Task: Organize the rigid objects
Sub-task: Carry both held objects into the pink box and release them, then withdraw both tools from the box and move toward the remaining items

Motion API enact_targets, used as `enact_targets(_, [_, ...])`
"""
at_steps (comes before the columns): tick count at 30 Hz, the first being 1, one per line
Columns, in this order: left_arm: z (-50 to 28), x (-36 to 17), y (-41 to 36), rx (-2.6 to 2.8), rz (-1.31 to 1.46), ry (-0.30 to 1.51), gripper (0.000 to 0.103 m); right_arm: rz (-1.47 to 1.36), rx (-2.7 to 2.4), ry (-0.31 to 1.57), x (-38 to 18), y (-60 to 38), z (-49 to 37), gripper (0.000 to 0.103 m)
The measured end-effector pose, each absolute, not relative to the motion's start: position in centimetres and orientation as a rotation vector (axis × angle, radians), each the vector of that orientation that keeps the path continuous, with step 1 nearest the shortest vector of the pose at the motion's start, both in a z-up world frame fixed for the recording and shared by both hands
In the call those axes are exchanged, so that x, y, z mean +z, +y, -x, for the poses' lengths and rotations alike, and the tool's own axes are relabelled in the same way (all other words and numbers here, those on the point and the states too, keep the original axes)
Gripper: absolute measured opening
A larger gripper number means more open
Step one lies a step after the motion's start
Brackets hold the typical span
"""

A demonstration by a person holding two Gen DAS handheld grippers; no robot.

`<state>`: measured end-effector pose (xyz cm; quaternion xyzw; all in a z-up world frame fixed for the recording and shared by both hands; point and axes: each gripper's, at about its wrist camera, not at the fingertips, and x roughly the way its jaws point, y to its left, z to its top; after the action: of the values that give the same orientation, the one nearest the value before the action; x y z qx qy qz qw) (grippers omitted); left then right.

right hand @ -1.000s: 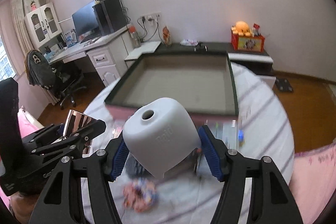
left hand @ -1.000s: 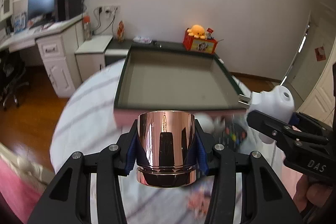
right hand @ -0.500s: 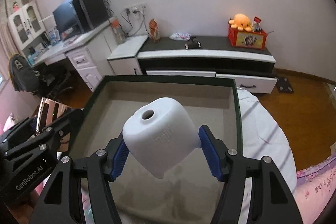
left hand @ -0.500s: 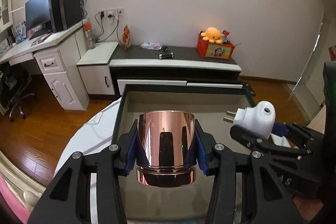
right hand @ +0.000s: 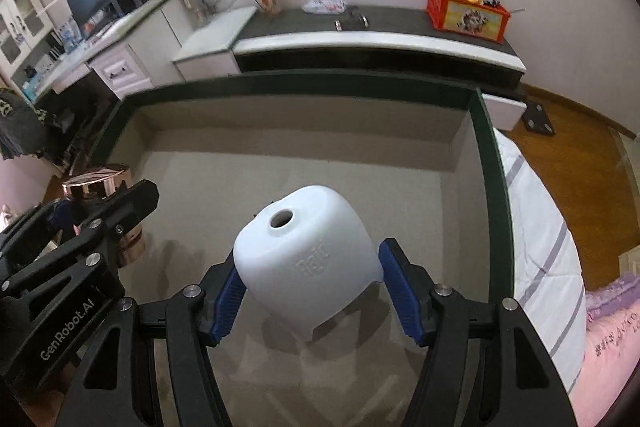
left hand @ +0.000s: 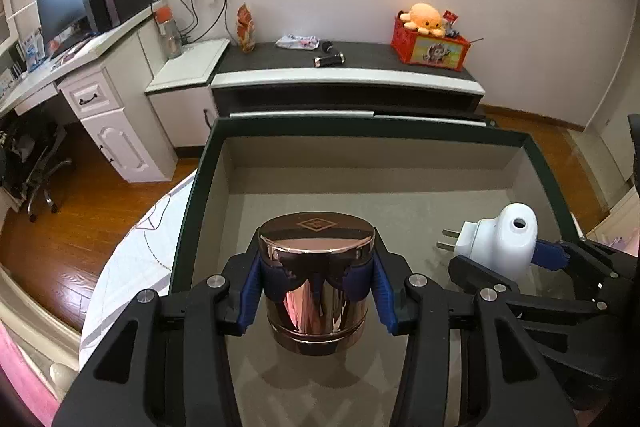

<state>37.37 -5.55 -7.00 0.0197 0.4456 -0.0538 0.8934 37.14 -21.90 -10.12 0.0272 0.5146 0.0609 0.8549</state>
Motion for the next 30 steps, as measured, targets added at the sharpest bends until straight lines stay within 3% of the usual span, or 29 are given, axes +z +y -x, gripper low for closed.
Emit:
enact_targets(2, [-37.2,-6.9,-5.6,-0.096,-0.063,0.924,0.05,-0.054,0.122,1.093,-10.1,-21.7,-37.2,0.067])
enact_targets(5, [-37.1,-6.4,-5.2,-0.022,-0.113,0.908,0.072,-0.045,0.117,1.089,-9.7,-21.5,-36.9,0.069])
enact_targets(7, [-36.8,-5.7,-4.4,0.004,-0.11,0.893,0.079,-0.059,0.128,1.068,-9.1,-21.5,-36.4,0.074])
enact_targets(9, [-36.6,-5.1,-3.3,0.027,-0.075,0.922,0.093,-0.046,0.088,1.026,-8.1,-21.8,-35.8,0.084])
enact_targets(10, [-36.5,-4.8,-3.0,0.023,-0.062,0.947,0.095,-0.057,0.088,1.011,-7.7,-21.9,-35.5,0.084])
enact_targets(30, [-16.8,3.6,-1.1,-0.052,-0.002,0.688,0.103,-0.114,0.089,0.737,-0.3,-21.7,-18.2,0.084])
